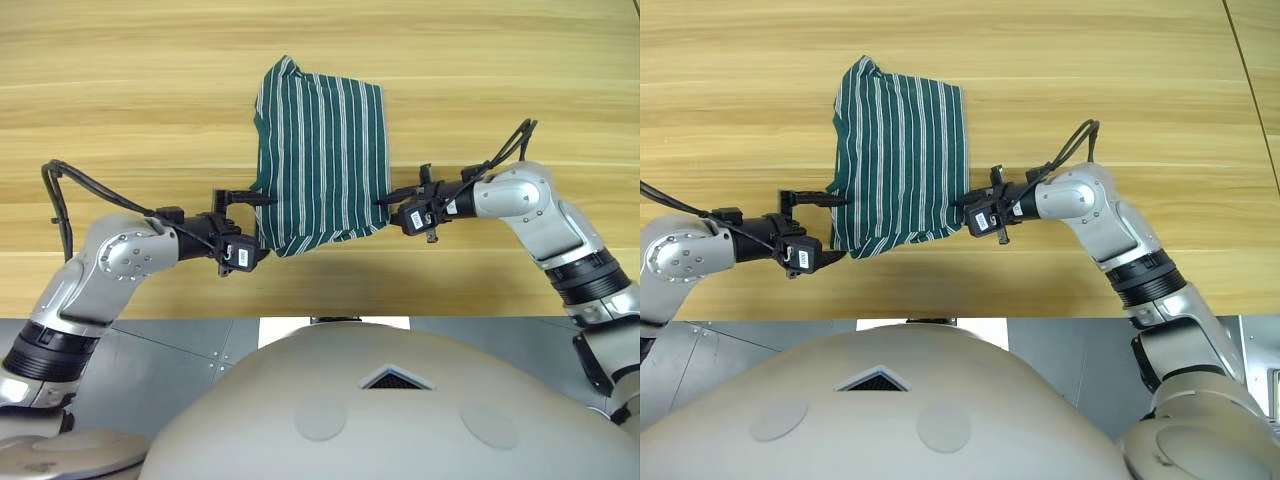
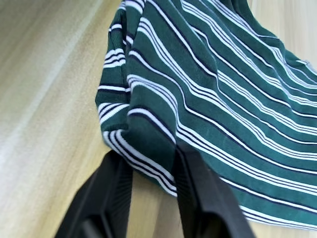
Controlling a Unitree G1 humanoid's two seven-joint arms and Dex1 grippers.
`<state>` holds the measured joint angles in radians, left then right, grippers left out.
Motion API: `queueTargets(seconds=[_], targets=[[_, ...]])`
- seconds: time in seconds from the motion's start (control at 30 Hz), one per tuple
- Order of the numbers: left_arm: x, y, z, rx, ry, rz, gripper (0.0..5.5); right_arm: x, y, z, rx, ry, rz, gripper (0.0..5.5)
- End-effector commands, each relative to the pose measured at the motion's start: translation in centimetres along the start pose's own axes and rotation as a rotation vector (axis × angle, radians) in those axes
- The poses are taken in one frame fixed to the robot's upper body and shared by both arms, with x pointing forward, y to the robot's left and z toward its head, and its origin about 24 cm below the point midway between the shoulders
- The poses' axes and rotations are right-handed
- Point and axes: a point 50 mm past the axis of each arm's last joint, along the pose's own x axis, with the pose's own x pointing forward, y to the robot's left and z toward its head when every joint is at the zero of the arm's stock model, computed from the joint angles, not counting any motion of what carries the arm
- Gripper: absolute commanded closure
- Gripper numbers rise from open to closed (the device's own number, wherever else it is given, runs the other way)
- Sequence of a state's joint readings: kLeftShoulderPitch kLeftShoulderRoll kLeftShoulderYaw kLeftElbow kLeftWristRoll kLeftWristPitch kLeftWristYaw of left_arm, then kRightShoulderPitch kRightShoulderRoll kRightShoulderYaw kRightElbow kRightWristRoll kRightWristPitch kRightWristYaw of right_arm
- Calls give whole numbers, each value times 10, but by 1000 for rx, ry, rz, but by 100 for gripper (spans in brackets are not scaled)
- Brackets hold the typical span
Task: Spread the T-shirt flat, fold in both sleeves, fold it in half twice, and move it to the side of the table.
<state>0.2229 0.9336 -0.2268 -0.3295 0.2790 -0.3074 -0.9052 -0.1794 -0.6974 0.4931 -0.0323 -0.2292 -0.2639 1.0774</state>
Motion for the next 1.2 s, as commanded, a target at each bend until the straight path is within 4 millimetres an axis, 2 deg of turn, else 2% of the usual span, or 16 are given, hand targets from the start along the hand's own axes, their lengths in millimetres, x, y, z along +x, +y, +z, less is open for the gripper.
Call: queueTargets(seconds=[0.03,0.13,0.47,0.77,0.97,1.07,1.2], targets=[[3,-12,-14,-38,59,-80,149,1,7,-1,17,17,35,497],[2,-14,-16,-48,58,-89,203,2,7,0,14,15,30,533],[10,-22,-16,-107,19,-138,387,6,2,2,8,15,12,535],[14,-23,-31,-153,47,-168,540,9,2,4,3,6,15,535],[8,-19,-25,-188,-2,-135,550,2,3,5,0,-5,19,535],[-4,-21,-8,-228,-66,-113,550,-8,7,5,24,-17,25,535],[-25,-27,25,-285,-142,-101,550,-29,24,10,80,-41,77,535]])
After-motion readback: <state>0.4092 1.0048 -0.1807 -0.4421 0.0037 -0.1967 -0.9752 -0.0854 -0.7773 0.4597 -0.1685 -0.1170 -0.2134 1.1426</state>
